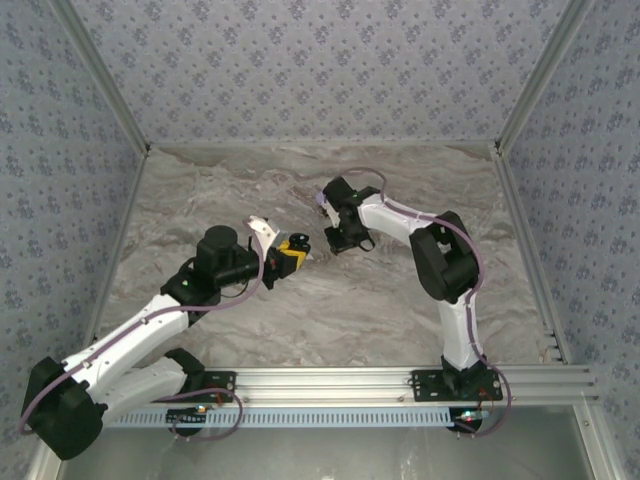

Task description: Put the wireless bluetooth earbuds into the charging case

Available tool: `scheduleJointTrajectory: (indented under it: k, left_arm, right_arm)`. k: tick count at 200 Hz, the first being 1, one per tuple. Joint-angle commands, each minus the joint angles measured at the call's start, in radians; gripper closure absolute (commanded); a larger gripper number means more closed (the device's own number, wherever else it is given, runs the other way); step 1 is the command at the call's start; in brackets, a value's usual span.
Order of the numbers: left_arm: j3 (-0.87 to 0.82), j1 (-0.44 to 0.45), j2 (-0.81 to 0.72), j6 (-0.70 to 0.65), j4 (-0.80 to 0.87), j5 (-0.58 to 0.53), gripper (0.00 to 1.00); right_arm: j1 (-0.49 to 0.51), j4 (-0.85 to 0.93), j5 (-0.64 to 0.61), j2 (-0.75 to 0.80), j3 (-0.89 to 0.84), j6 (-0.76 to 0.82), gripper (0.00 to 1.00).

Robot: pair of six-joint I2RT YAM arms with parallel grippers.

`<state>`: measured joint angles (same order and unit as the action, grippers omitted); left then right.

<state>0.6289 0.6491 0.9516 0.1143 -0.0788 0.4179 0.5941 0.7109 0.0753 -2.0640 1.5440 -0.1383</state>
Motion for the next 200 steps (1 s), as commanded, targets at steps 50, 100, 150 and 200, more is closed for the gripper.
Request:
scheduleJointTrajectory:
  k: [50, 100, 150, 200]
  left_arm:
    - [0.031, 0.007, -0.025, -0.015, -0.007, -0.010, 0.81]
    - [0.032, 0.007, -0.025, -0.017, -0.004, -0.009, 0.81]
    - [0.032, 0.006, -0.025, -0.017, -0.003, -0.010, 0.81]
    - [0.032, 0.007, -0.023, -0.018, -0.001, -0.011, 0.81]
  right_arm:
    - [-0.004, 0.086, 0.080, -0.040, 0.125, -0.006, 0.61]
    - [0.002, 0.109, 0.074, -0.099, 0.175, -0.037, 0.58]
    - [0.008, 0.130, 0.048, -0.129, 0.198, -0.053, 0.59]
    - [0.012, 0.140, 0.041, -0.148, 0.207, -0.057, 0.61]
